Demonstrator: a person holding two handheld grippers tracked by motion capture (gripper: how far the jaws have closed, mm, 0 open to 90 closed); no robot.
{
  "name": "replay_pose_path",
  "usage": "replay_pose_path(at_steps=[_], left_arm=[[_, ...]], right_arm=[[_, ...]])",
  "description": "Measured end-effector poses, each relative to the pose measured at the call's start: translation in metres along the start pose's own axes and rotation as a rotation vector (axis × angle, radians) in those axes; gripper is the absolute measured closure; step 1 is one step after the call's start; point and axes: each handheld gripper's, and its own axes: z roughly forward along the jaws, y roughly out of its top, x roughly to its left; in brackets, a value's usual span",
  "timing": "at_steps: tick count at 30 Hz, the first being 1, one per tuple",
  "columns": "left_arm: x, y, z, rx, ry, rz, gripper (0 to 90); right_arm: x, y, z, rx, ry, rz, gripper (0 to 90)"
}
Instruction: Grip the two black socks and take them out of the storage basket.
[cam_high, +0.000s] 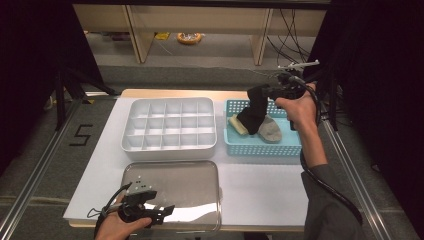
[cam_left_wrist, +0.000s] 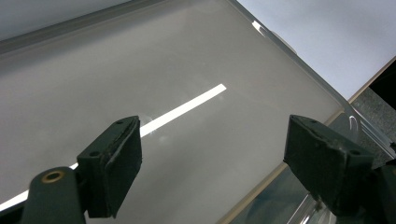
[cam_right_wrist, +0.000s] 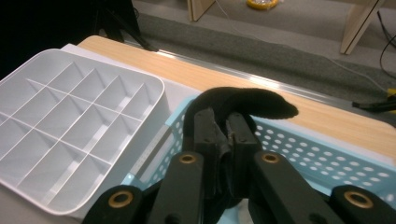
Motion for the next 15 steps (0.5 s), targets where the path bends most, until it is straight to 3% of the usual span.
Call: replay_pose_path(at_steps=[3,6,8,11,13,15], left_arm=[[-0.001,0.0,0.0,-0.003,-0.001,-0.004,18.5],[-0.001,0.001,0.0,-0.002,-0.008,-0.011,18.5],[-0.001,0.001,-0.002,-0.001,-0.008,0.007,18.5],[-0.002,0.001,-0.002,-0.012,-0.008,-0.012,18.5],[-0.001,0.001,-0.002,0.0,-0.004,0.003,18.4],[-0.002,0.001,-0.002,0.004,-0.016,-0.009,18.4]], right_arm=[[0.003,-0.004,-0.018,-0.025,0.038,0.013,85.9],[0.006,-0.013,-0.034,-0.021,0.066,-0.009,85.9],[0.009,-0.023,-0.044,-0.016,0.095,-0.019,85.9],[0.015,-0.041,-0.057,-0.02,0.138,-0.039,85.9],[0.018,-0.053,-0.066,-0.031,0.167,-0.037,85.9],[0.023,-0.066,-0.072,-0.017,0.194,-0.051,85.9]])
